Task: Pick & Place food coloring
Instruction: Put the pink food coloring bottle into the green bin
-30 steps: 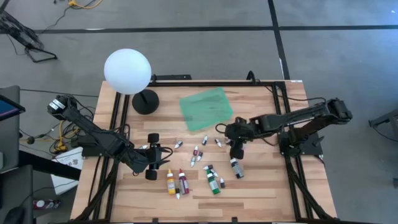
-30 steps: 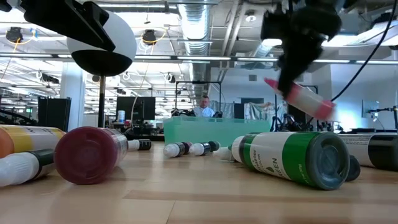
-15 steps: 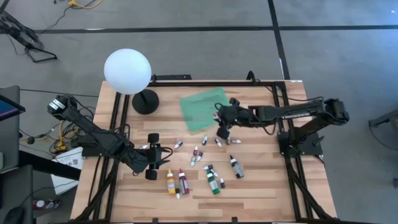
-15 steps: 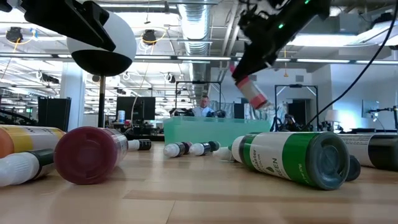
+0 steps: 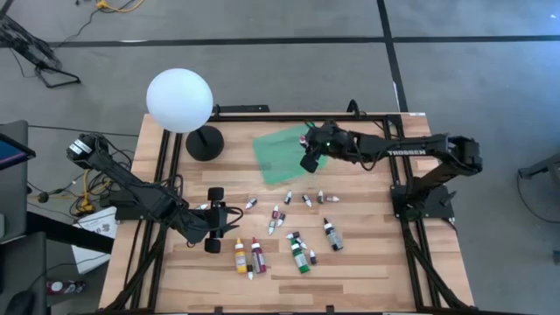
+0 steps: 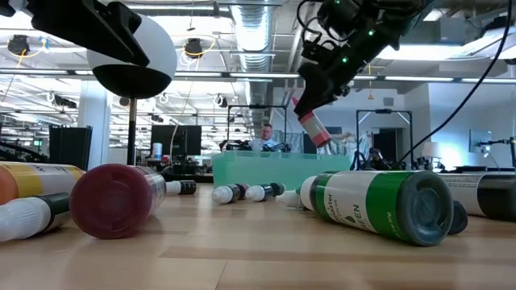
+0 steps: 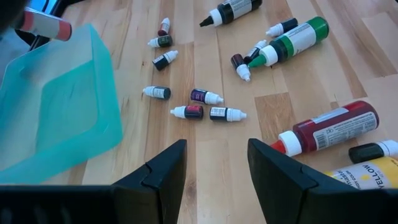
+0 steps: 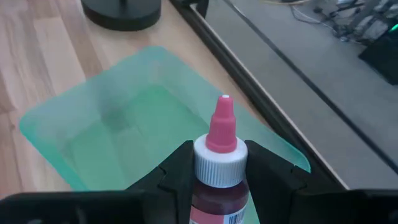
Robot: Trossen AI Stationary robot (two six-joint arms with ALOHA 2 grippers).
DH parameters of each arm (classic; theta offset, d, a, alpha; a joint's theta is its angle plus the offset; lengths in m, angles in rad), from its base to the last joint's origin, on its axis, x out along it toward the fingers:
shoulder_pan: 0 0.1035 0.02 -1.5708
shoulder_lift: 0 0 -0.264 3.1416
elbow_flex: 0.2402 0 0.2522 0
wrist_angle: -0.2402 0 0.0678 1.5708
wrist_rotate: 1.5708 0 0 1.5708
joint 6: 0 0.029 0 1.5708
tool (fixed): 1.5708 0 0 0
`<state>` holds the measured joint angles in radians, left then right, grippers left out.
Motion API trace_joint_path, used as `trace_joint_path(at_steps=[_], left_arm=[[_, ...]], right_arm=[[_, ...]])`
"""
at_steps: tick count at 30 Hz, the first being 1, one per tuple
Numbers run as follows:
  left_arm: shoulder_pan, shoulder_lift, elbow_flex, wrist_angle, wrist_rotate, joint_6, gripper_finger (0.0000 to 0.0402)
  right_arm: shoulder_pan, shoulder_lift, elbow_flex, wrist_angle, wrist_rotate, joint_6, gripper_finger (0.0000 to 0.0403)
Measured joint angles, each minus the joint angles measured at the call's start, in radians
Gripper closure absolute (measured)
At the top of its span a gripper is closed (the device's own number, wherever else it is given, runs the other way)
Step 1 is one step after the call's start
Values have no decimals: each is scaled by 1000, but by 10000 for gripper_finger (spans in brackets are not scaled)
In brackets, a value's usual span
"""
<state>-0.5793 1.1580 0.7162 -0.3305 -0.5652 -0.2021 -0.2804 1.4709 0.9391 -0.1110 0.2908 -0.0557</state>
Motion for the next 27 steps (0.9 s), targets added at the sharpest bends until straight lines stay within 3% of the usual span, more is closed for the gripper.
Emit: trace_joint_path(at_steps=[6,13,22,27], left_arm=[[0,0,0,-25,1,-9,236],[0,0,0,-31,0,-24,236],[0,0,0,-29,-17,-30,236],[0,0,0,-23,-53,-25,236]], right_arm=[[-60,-60,-77,51,-80,-6,284],[-109,-225,-234,145,-84,-8,284],[-179,-463,-478,405,-125,14,284],[-189,-486,-563,576,-164,46,284]])
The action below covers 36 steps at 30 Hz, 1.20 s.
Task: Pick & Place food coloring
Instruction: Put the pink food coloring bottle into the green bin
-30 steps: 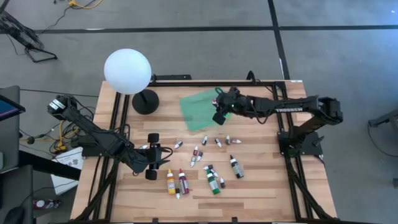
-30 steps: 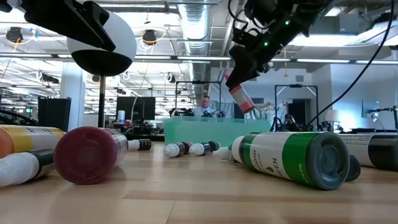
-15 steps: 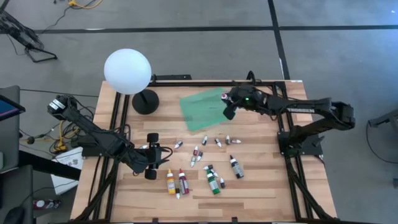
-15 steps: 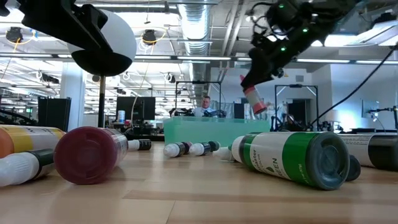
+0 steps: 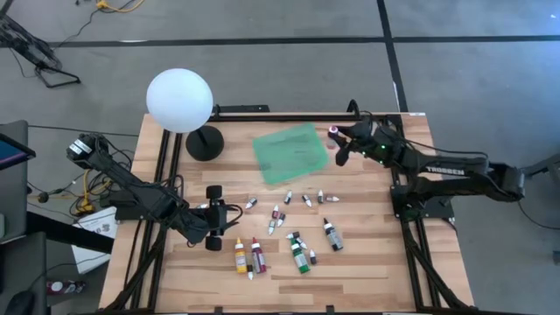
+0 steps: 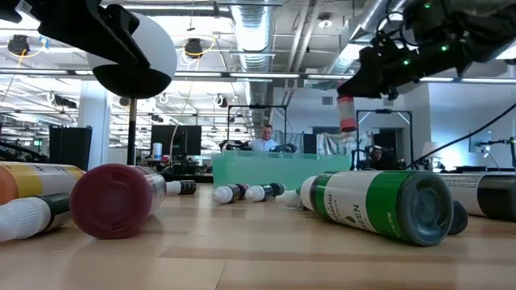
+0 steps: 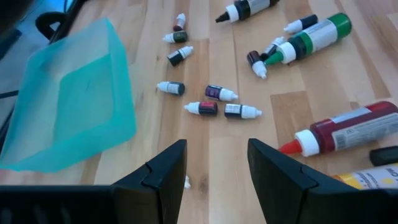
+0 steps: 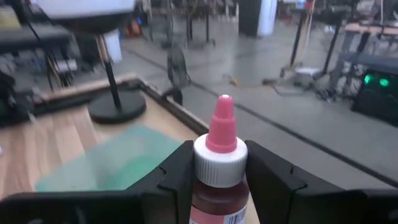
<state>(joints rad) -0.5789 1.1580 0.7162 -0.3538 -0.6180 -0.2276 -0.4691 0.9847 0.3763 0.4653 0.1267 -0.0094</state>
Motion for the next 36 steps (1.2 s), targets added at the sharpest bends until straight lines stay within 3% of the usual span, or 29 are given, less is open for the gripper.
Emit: trace_joint_path(at_steps=[7,18,25,36], left_arm=[[0,0,0,10,-25,2,236],[0,0,0,13,-26,-11,236],[0,0,0,13,-25,-12,236],[0,0,0,12,-43,-12,236]], right_arm=[[2,163,-21,284,-5,32,279],[-24,652,3,854,14,124,280],[-33,818,57,945,59,124,276],[-84,835,72,910,58,101,278]])
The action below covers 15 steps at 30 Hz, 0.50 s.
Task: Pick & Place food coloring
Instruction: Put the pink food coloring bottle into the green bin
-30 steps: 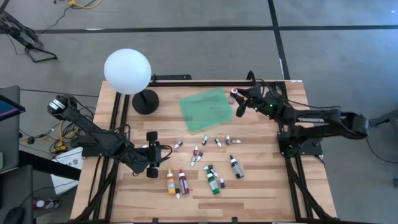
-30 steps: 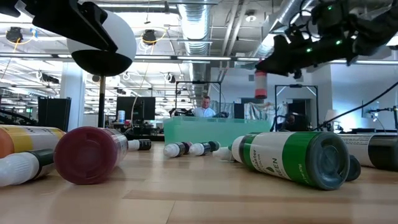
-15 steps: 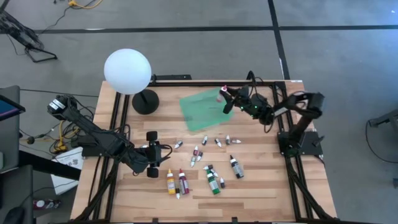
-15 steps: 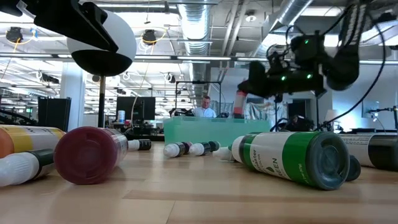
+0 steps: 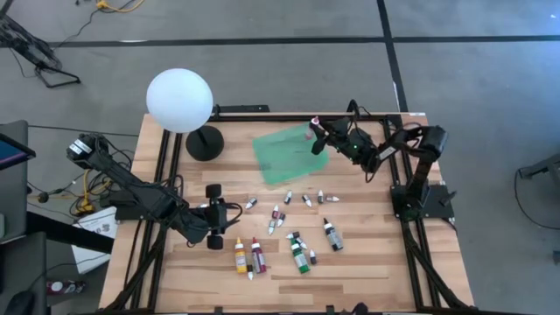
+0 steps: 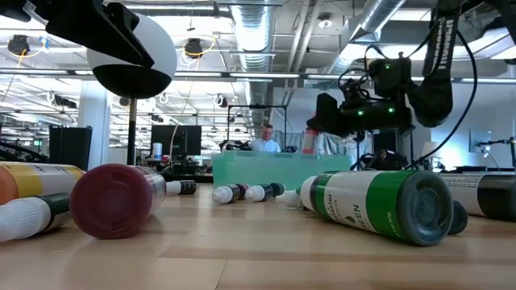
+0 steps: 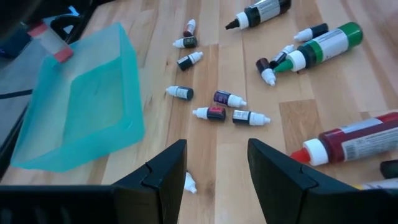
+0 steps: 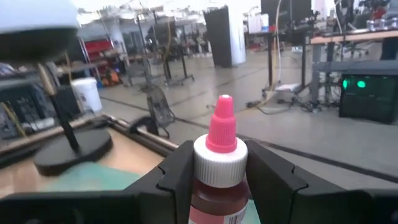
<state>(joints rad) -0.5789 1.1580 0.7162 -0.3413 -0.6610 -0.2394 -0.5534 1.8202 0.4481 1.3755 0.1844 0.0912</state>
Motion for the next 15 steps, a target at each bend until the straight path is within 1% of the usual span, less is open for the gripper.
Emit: trace_joint_path(at_steps=[6,11,15], left_arm=[[0,0,0,0,-8,0,236],[0,0,0,0,-8,-14,236],[0,0,0,0,-8,-17,236]], right_arm=[[4,0,60,-123,-3,-79,279],[17,-1,104,-167,-6,-136,279],[9,-1,120,-231,-6,-145,278]])
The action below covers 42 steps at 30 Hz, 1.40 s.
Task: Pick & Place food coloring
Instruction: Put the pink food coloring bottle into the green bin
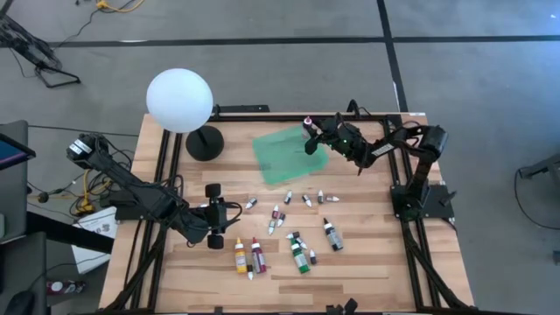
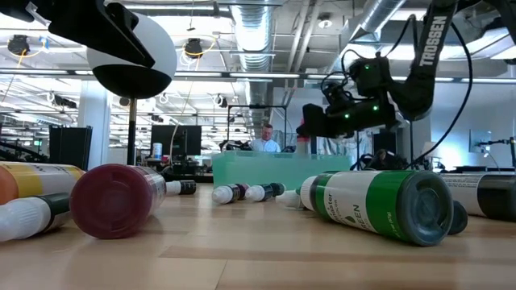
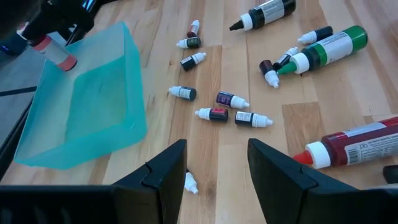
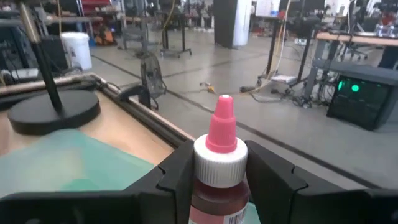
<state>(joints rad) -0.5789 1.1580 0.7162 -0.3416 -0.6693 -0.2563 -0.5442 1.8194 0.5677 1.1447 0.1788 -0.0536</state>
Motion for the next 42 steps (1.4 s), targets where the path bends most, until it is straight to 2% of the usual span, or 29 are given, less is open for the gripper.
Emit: trace_joint_path(at_steps=[12,42], left_arm=[[0,0,0,0,0,-1,236],[0,0,0,1,3,-14,236]], right_arm=[[-35,0,1,-23,3,1,275],[-34,0,1,-83,4,28,263]])
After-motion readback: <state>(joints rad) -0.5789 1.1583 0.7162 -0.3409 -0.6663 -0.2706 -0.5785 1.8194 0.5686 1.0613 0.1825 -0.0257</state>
